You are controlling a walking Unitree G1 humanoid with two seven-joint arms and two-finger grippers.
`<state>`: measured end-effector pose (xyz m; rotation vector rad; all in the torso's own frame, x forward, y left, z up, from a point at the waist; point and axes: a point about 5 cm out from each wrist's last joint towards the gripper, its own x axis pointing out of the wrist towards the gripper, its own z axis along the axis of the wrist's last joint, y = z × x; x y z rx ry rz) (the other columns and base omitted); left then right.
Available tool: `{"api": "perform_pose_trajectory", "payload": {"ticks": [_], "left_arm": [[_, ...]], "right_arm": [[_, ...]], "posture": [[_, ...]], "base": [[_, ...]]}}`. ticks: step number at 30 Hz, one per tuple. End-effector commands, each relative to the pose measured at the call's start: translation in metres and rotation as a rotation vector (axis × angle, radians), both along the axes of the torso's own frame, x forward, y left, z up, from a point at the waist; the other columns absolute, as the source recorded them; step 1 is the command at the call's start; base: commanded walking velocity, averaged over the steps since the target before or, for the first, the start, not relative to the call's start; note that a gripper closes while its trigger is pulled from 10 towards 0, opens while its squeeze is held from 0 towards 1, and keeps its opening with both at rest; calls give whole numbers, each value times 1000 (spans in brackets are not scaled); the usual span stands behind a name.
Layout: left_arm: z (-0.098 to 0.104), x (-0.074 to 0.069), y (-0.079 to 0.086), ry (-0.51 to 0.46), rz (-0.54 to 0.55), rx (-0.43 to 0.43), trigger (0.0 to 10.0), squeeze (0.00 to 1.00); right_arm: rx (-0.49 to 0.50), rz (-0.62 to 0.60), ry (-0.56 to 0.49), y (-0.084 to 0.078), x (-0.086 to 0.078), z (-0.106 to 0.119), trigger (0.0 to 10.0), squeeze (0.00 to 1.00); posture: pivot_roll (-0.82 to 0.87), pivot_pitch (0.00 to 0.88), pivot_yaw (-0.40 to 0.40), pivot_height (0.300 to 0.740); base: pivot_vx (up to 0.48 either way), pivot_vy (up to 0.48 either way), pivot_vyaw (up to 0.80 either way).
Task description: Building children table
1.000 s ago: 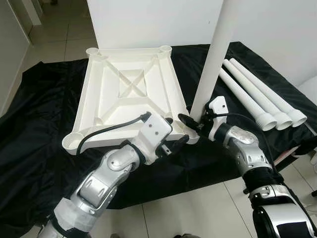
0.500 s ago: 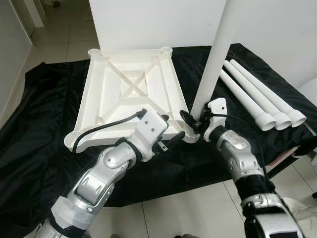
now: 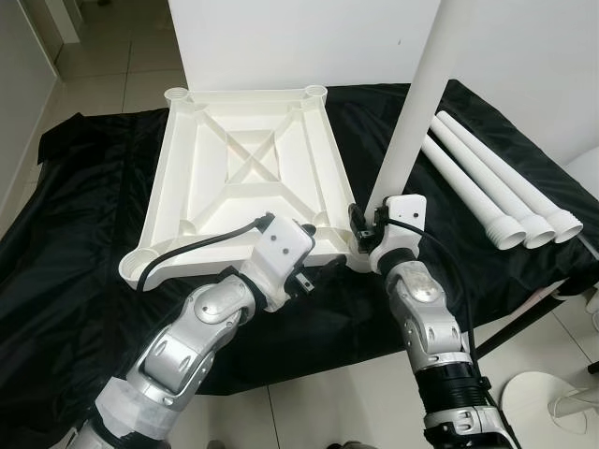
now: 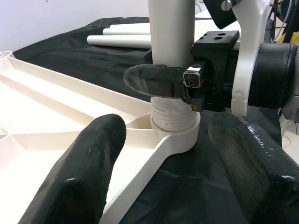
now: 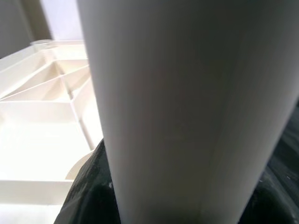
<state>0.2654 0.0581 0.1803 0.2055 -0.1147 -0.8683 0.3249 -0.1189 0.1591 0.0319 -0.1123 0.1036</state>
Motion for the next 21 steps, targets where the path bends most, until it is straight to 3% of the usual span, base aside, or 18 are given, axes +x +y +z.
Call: {"api": "perform_pose_trajectory", "payload": {"ticks": [1, 6, 7, 13, 14, 21], "left_arm": [[-4, -1, 1, 15, -57, 26, 10000, 0], [-4, -1, 3, 11, -54, 30, 10000, 0], [-4, -2, 3, 10, -55, 32, 10000, 0], [-6, -4, 4, 9, -58, 39, 10000, 0], [-6, -4, 4, 8, -58, 40, 10000, 0], [-6, -3, 4, 14, -56, 41, 10000, 0]], "right_arm": [[43, -27, 89, 3, -6, -16, 10000, 0], [55, 18, 63, 5, -10, -9, 10000, 0], [58, 44, 52, 3, -10, -6, 10000, 1000], [37, 133, 18, -5, -8, 3, 10000, 1000], [25, 156, 12, -7, -7, 4, 10000, 0], [-33, 301, -18, -17, 0, 10, 10000, 0]], "posture": [[-54, 57, 11, 740], [-55, 49, 12, 740], [-55, 47, 13, 740], [-53, 41, 13, 740], [-52, 40, 10, 740], [-48, 35, 6, 740]], "base": [[0, 0, 0], [0, 0, 0], [0, 0, 0], [0, 0, 0], [0, 0, 0], [0, 0, 0]]}}
